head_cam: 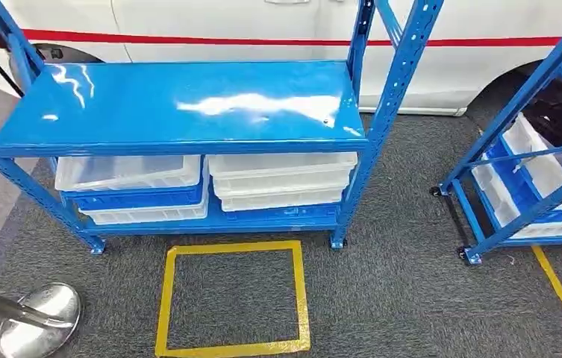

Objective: Take the parts from the cabinet and place them on the table.

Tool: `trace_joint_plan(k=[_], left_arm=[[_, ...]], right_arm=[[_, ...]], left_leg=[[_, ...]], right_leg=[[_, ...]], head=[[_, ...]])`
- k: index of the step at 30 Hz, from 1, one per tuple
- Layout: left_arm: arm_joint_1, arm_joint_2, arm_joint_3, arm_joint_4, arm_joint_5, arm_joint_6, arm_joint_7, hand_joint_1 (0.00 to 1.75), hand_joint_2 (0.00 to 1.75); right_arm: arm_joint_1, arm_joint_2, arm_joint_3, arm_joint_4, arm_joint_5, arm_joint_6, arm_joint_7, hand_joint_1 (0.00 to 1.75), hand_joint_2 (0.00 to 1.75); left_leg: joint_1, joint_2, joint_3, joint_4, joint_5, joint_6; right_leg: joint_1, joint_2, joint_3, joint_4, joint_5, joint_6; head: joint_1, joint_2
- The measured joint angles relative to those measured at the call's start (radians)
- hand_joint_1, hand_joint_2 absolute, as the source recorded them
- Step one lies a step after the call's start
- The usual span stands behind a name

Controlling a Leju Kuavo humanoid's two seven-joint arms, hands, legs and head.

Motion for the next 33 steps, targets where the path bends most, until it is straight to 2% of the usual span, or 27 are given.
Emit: trace_joint_plan(k=[2,3,4,5,6,7,8,9,13,14,15,16,17,20,23,24,25,27,33], left_arm=[[0.002,0.007,-0.034,-0.01,0.045,-0.013,0.004,0.0,1.75],[0.003,0.009,-0.053,-0.016,0.07,-0.019,0.005,0.0,1.75],[0.002,0.012,-0.069,-0.023,0.089,-0.026,0.008,0.0,1.75],[0.002,0.015,-0.084,-0.031,0.11,-0.032,0.011,0.0,1.75],[0.002,0.016,-0.1,-0.039,0.131,-0.035,0.012,0.0,1.75],[0.002,0.016,-0.119,-0.048,0.154,-0.043,0.014,0.0,1.75],[0.002,0.018,-0.136,-0.056,0.176,-0.049,0.015,0.0,1.75],[0.001,0.023,-0.154,-0.064,0.197,-0.053,0.018,0.0,0.0],[0.004,0.038,-0.224,-0.083,0.284,-0.076,0.027,0.0,0.0],[0.01,0.042,-0.237,-0.086,0.306,-0.084,0.029,0.0,0.0],[0.015,0.046,-0.256,-0.088,0.332,-0.087,0.031,0.0,0.0],[0.018,0.048,-0.272,-0.089,0.354,-0.097,0.035,0.0,0.0],[0.026,0.053,-0.293,-0.092,0.38,-0.103,0.038,0.0,0.0],[0.039,0.064,-0.351,-0.099,0.455,-0.122,0.044,0.0,0.0],[0.053,0.075,-0.404,-0.105,0.521,-0.14,0.05,0.0,0.0],[0.059,0.078,-0.424,-0.107,0.546,-0.146,0.053,0.0,0.0],[0.064,0.081,-0.444,-0.11,0.57,-0.154,0.056,0.0,0.0],[0.074,0.086,-0.481,-0.113,0.616,-0.165,0.06,0.0,0.0],[0.101,0.102,-0.593,-0.126,0.758,-0.203,0.074,0.0,0.0]], right_arm=[[0.012,-0.008,0.029,0.0,-0.036,0.005,-0.006,0.0,1.75],[0.02,-0.012,0.045,0.0,-0.055,0.009,-0.009,0.0,1.75],[0.028,-0.013,0.058,0.0,-0.07,0.014,-0.011,0.0,1.75],[0.036,-0.017,0.071,0.0,-0.087,0.015,-0.012,0.0,1.75],[0.044,-0.019,0.085,0.0,-0.102,0.016,-0.014,0.0,1.75],[0.053,-0.024,0.1,0.0,-0.121,0.017,-0.018,0.0,1.75],[0.061,-0.026,0.114,0.0,-0.138,0.018,-0.021,0.0,1.75],[0.065,-0.027,0.128,0.001,-0.154,0.019,-0.023,0.0,1.75],[0.083,-0.039,0.187,0.001,-0.22,0.032,-0.032,0.0,1.75],[0.086,-0.042,0.201,-0.001,-0.238,0.033,-0.035,0.0,1.75],[0.087,-0.047,0.217,-0.003,-0.258,0.035,-0.04,0.0,1.75],[0.089,-0.049,0.232,-0.006,-0.274,0.036,-0.042,0.0,1.75],[0.091,-0.05,0.248,-0.008,-0.292,0.036,-0.045,0.0,0.0],[0.096,-0.06,0.302,-0.016,-0.351,0.046,-0.053,0.0,0.0],[0.103,-0.07,0.351,-0.025,-0.404,0.053,-0.062,0.0,0.0],[0.106,-0.074,0.368,-0.028,-0.422,0.053,-0.065,0.0,0.0],[0.108,-0.079,0.386,-0.033,-0.441,0.054,-0.067,0.0,0.0],[0.113,-0.087,0.417,-0.04,-0.477,0.058,-0.073,0.0,0.0],[0.131,-0.11,0.516,-0.066,-0.586,0.071,-0.09,0.0,0.0]], left_leg=[[-0.001,0.0,-0.001,0.001,-0.001,0.002],[-0.002,0.0,-0.002,0.002,-0.001,0.002],[-0.001,0.0,0.0,0.002,-0.002,0.001],[-0.001,-0.001,0.002,0.002,-0.003,0.0],[0.0,-0.002,0.005,0.004,-0.006,-0.003],[0.001,-0.003,0.008,0.006,-0.01,-0.009],[0.001,-0.003,0.007,0.009,-0.014,-0.016],[-0.005,-0.002,0.004,0.015,-0.019,-0.024],[-0.002,-0.003,0.008,0.007,-0.018,-0.046],[0.002,-0.002,0.011,0.014,-0.027,-0.043],[-0.002,-0.002,0.012,0.001,-0.014,-0.008],[-0.003,-0.003,0.012,0.003,-0.024,0.009],[-0.002,-0.003,0.013,0.003,-0.018,0.011],[-0.001,-0.003,0.013,0.0,-0.016,0.01],[-0.001,-0.003,0.014,-0.002,-0.013,0.004],[0.0,-0.003,0.014,-0.002,-0.013,-0.002],[0.001,-0.003,0.014,-0.003,-0.013,-0.014],[0.006,-0.003,0.015,-0.004,-0.016,-0.052],[0.005,-0.004,0.014,-0.002,-0.017,-0.054]], right_leg=[[-0.005,0.0,-0.071,0.152,-0.072,0.007],[-0.007,0.0,-0.1,0.212,-0.088,0.01],[-0.009,0.0,-0.103,0.216,-0.074,0.012],[-0.011,-0.001,-0.087,0.18,-0.043,0.013],[-0.015,-0.001,-0.05,0.104,0.003,0.013],[-0.017,-0.002,0.0,0.002,0.053,0.012],[-0.018,-0.001,0.029,-0.067,0.062,0.01],[-0.007,-0.001,0.034,-0.072,0.054,0.007],[-0.005,0.003,0.033,-0.077,0.057,-0.017],[-0.006,0.002,0.038,-0.082,0.057,-0.016],[-0.009,0.004,0.038,-0.083,0.058,-0.016],[-0.007,0.004,0.038,-0.083,0.057,-0.016],[-0.005,0.005,0.039,-0.083,0.057,-0.018],[-0.003,0.004,0.038,-0.082,0.056,-0.02],[-0.001,0.004,0.038,-0.08,0.054,-0.023],[-0.001,0.004,0.038,-0.08,0.054,-0.024],[0.001,0.004,0.038,-0.08,0.053,-0.025],[0.002,0.004,0.037,-0.078,0.052,-0.026],[0.001,0.004,0.038,-0.078,0.052,-0.026]], head=[[0.0,0.0],[0.0,0.0],[0.0,0.0],[0.0,0.0],[0.0,0.0],[0.0,0.0],[0.0,0.0],[0.0,0.0],[-0.002,0.0],[-0.002,0.0],[-0.004,0.0],[-0.005,0.0],[-0.005,0.0],[-0.005,0.0],[-0.005,0.0],[-0.005,0.0],[-0.005,0.0],[-0.005,0.0],[-0.005,0.0]])
